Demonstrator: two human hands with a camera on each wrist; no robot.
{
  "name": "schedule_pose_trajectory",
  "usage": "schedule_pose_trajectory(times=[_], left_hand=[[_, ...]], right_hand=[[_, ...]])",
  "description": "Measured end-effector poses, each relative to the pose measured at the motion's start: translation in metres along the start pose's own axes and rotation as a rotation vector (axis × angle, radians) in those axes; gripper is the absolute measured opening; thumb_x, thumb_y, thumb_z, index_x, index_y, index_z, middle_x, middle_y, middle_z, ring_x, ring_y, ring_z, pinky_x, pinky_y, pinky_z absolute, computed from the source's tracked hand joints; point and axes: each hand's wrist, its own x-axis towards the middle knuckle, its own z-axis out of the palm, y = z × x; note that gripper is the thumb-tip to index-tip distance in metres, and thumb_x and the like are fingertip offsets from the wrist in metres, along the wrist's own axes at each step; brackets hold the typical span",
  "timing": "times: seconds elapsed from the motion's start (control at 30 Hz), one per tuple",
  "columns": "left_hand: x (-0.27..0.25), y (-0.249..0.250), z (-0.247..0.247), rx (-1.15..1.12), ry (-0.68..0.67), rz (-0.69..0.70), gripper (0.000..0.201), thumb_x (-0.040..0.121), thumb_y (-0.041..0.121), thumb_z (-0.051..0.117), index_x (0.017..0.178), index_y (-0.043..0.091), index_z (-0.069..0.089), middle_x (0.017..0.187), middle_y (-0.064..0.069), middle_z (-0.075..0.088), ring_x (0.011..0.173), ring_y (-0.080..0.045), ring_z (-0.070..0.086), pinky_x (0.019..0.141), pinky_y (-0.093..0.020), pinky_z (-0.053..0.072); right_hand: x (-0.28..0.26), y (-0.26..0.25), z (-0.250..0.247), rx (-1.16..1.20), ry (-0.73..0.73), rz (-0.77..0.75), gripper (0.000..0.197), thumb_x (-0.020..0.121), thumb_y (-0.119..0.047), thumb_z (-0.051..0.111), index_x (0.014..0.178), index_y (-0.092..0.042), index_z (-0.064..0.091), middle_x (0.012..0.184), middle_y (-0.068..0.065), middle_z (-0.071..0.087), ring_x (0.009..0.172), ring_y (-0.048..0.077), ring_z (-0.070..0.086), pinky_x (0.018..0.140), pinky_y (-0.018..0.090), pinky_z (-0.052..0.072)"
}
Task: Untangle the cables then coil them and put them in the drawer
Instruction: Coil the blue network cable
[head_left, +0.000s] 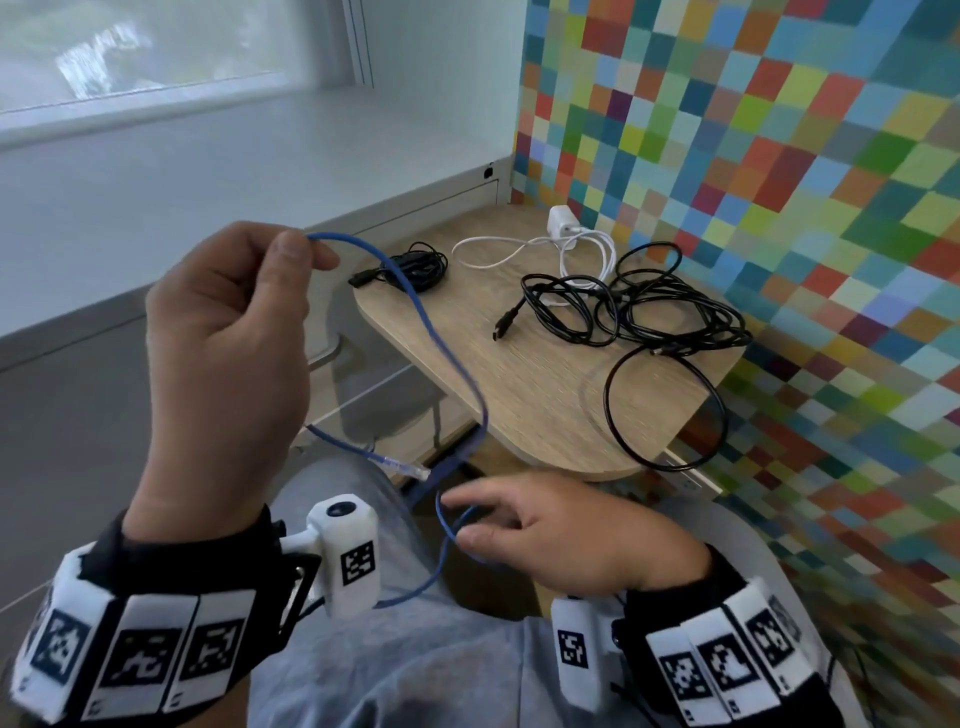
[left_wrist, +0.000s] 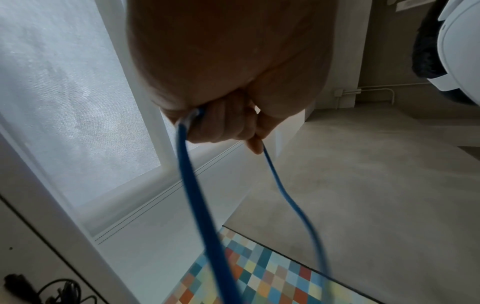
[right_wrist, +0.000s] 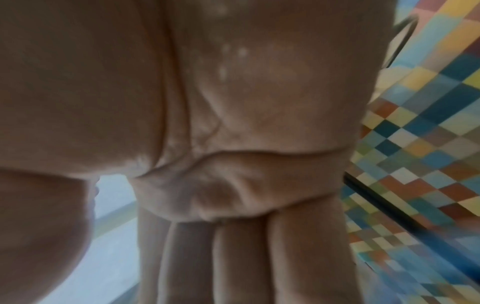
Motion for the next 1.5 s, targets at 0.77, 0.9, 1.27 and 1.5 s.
schedule_pose_trajectory(times=[0.77,0.9,1.27,1.5], left_hand=[[-0.017,-0.016,0.022,0.049,-0.752,-0.187,0.047,0.086,0.056,0.063,0.064,0.015,0.057,0.055,0.000,0.035,0.051,-0.014,0.026,0.047,-0.025,0.022],[-0.012,-0.014,0.014,-0.327,-0.615,-0.398,0.038,0.097,0.032,0.058,0.062,0.018,0.051,0.058,0.001,0.024,0.049,-0.011,0.015,0.043,-0.023,0.011],[-0.002,0.003,0.007,-0.698,-0.153,-0.340,0.036,0.109,0.027,0.031,0.094,0.024,0.064,0.059,0.007,0.024,0.047,-0.010,0.016,0.046,-0.027,0.017],[-0.023,0.010,0.032,-0.460,-0.264,-0.131,0.037,0.102,0.018,0.033,0.116,0.009,0.067,0.053,-0.003,0.043,0.047,-0.021,0.026,0.045,-0.027,0.021]], right_hand=[[-0.009,-0.003,-0.013,0.664,0.777,-0.542,0.013,0.092,-0.022,0.068,0.098,-0.015,0.077,0.053,-0.009,0.055,0.040,0.009,0.041,0.041,0.034,0.040],[-0.015,0.006,-0.025,0.664,0.801,-0.528,0.016,0.086,-0.026,0.073,0.095,-0.014,0.079,0.059,0.000,0.058,0.045,0.010,0.045,0.042,0.025,0.038],[-0.018,0.011,-0.025,0.291,0.891,-0.393,0.018,0.092,-0.031,0.067,0.103,-0.025,0.081,0.072,-0.006,0.074,0.058,0.010,0.061,0.054,0.022,0.048],[0.001,0.010,-0.011,0.119,0.848,-0.239,0.018,0.102,-0.024,0.066,0.090,-0.032,0.078,0.089,-0.006,0.078,0.083,0.016,0.073,0.077,0.044,0.058]])
